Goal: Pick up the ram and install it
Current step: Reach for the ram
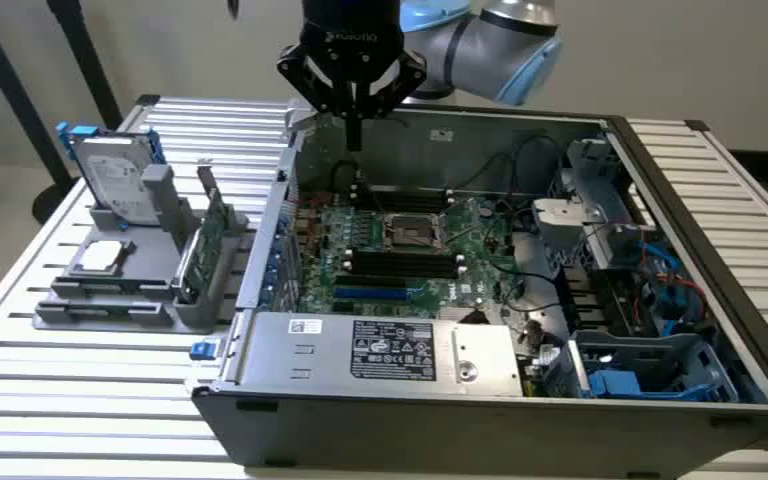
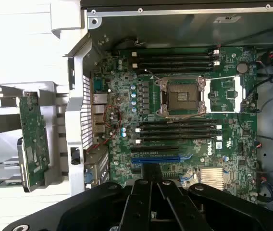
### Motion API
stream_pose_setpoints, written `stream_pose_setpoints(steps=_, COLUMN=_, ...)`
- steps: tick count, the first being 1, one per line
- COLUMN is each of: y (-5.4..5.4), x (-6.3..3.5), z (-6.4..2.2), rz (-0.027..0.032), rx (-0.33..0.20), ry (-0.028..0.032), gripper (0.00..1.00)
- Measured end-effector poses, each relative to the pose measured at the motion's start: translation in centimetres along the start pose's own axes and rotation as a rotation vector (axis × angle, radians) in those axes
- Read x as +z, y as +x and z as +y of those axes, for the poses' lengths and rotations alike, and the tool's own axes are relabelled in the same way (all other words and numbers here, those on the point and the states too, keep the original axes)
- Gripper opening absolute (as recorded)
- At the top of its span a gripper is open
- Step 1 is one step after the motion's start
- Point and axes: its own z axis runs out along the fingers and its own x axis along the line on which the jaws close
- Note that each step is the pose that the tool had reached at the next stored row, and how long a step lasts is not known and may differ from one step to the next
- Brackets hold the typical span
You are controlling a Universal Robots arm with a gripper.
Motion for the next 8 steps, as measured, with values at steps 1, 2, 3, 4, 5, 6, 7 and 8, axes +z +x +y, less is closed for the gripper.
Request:
stream_pose_setpoints(steps=1, y=0.0, x=0.0, z=0.0, rz=0.0, rx=0.0, ry=0.0, gripper=0.11)
stream_pose_setpoints(steps=2, y=0.0, x=0.0, z=0.0, rz=0.0, rx=0.0, ry=0.0, gripper=0.11)
stream_pose_setpoints(steps=3, y=0.0, x=0.0, z=0.0, rz=0.0001, rx=0.0, ry=0.0, gripper=0.11)
stream_pose_setpoints(steps=4, y=0.0, x=0.0, z=0.0, rz=0.0, rx=0.0, ry=0.0, gripper=0.11)
stream_pose_setpoints(steps=5, y=0.0, x=0.0, z=0.0, rz=0.0, rx=0.0, ry=0.0, gripper=0.11)
stream_pose_setpoints(steps=6, y=0.0, x=0.0, z=0.0, rz=0.0, rx=0.0, ry=0.0, gripper=0.11)
stream_pose_setpoints(steps=7, y=0.0, x=0.0, z=0.0, rz=0.0, rx=0.0, ry=0.0, gripper=0.11)
stream_pose_setpoints(steps=8, y=0.0, x=0.0, z=0.0, rz=0.0, rx=0.0, ry=0.0, gripper=0.11)
